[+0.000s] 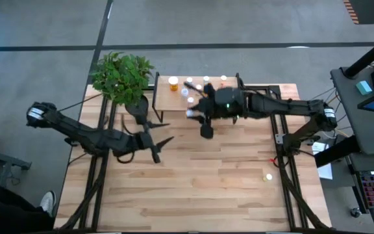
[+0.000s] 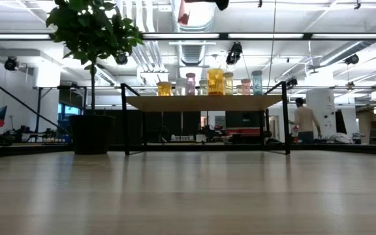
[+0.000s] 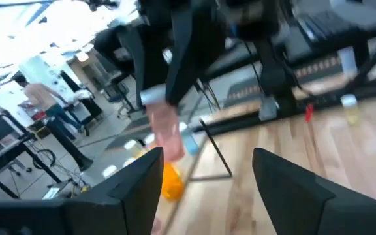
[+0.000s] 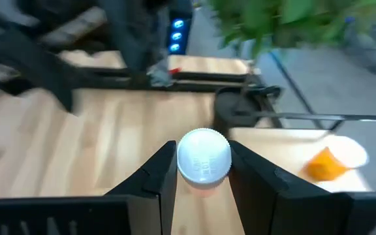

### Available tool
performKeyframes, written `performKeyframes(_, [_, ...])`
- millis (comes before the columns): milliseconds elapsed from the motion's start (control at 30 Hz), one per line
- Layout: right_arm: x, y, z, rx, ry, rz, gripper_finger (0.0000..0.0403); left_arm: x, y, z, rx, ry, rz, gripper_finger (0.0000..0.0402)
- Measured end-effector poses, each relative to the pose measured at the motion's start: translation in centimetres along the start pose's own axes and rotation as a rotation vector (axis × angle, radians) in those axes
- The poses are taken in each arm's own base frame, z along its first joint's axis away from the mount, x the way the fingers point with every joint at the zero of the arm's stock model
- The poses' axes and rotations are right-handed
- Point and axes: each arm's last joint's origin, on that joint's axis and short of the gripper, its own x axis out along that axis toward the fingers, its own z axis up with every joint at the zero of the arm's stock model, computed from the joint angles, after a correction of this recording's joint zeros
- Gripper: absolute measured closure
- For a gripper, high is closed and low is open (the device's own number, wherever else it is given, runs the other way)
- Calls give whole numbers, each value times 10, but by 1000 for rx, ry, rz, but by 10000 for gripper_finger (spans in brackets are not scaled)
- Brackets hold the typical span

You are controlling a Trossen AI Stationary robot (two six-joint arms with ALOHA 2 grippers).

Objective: Pick and place medicine bottles onto shelf by color
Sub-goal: Adjust the orange pill bottle on the shelf

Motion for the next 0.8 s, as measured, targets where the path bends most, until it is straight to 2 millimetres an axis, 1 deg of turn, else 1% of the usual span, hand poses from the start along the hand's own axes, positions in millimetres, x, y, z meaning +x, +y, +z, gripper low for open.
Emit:
performKeyframes(67, [1,-13,1,9,-21,-27,292,-6,8,5,-26,-25,12,183])
performKeyframes(167, [12,-29,-2,40,-47,-24,292,-12,16,7,-53,-47,22,183])
performKeyframes(300, [42,-46,-11,63,-17,-7,292,-17,17,-2,-62,-56,27,182])
performKeyframes(500, [89,-74,-23,65,46,-49,291,-29,29,-4,-121,-84,99,182])
performKeyframes(633, [111,-92,-32,80,89,-75,291,-36,33,-12,-155,-114,117,182])
performKeyframes(800, [126,-109,-38,96,111,-98,291,-43,38,-16,-175,-133,125,182])
